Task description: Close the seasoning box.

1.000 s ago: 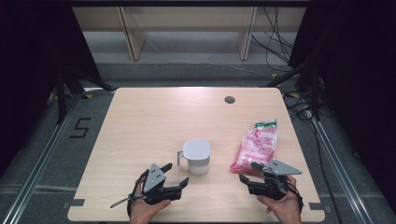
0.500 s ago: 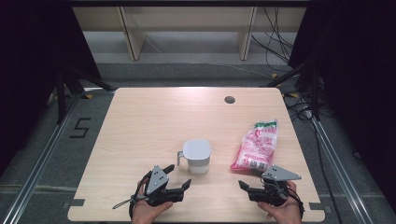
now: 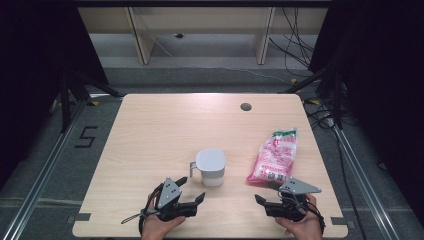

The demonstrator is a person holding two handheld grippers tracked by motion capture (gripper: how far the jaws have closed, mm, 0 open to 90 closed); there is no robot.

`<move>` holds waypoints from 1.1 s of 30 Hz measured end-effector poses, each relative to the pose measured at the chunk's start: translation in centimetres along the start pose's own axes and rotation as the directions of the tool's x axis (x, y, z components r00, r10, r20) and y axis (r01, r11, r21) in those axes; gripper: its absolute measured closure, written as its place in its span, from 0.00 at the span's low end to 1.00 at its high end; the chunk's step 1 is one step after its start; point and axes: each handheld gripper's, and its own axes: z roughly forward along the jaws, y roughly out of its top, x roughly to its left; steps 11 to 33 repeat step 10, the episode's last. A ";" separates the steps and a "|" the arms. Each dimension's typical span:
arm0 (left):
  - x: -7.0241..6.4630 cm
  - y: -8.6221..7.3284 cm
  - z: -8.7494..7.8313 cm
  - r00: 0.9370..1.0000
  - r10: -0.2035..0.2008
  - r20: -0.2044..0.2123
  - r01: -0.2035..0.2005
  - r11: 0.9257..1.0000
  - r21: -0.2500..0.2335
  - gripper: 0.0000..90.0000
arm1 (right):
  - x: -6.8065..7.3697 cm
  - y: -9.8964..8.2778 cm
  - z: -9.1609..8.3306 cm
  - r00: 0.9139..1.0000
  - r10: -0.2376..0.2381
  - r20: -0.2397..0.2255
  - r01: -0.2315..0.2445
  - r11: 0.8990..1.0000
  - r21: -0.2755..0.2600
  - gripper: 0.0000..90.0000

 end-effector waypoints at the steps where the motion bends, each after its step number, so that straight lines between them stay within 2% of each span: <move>1: 0.0 0.0 0.0 1.000 0.001 0.000 -0.001 1.000 0.000 0.22 | 0.0 0.0 0.0 1.000 0.003 0.001 -0.003 1.000 0.002 0.35; 2: 0.1 0.0 -0.1 1.000 0.010 -0.005 -0.010 1.000 0.006 0.22 | -0.1 0.0 0.0 1.000 -0.011 0.000 0.011 1.000 -0.001 0.35; 3: 0.0 0.0 0.0 1.000 -0.001 0.001 0.001 1.000 -0.002 0.22 | -0.1 0.0 0.0 1.000 -0.011 0.000 0.011 1.000 -0.002 0.35; 5: 0.1 0.0 -0.1 1.000 0.008 -0.006 -0.008 1.000 0.005 0.22 | 0.1 0.0 0.0 1.000 0.007 -0.002 -0.007 1.000 0.000 0.35; 9: 0.0 0.0 0.0 1.000 0.001 0.002 -0.001 1.000 -0.001 0.22 | 0.0 0.0 0.0 1.000 -0.006 -0.004 0.006 1.000 0.012 0.35; 10: 0.0 0.0 0.1 1.000 0.000 0.002 0.000 1.000 -0.002 0.22 | -0.2 0.0 0.0 1.000 -0.024 0.000 0.024 1.000 0.007 0.35; 33: 0.0 0.0 0.1 1.000 0.000 0.002 0.000 1.000 -0.002 0.22 | -0.2 0.0 0.0 1.000 -0.024 0.000 0.024 1.000 0.007 0.35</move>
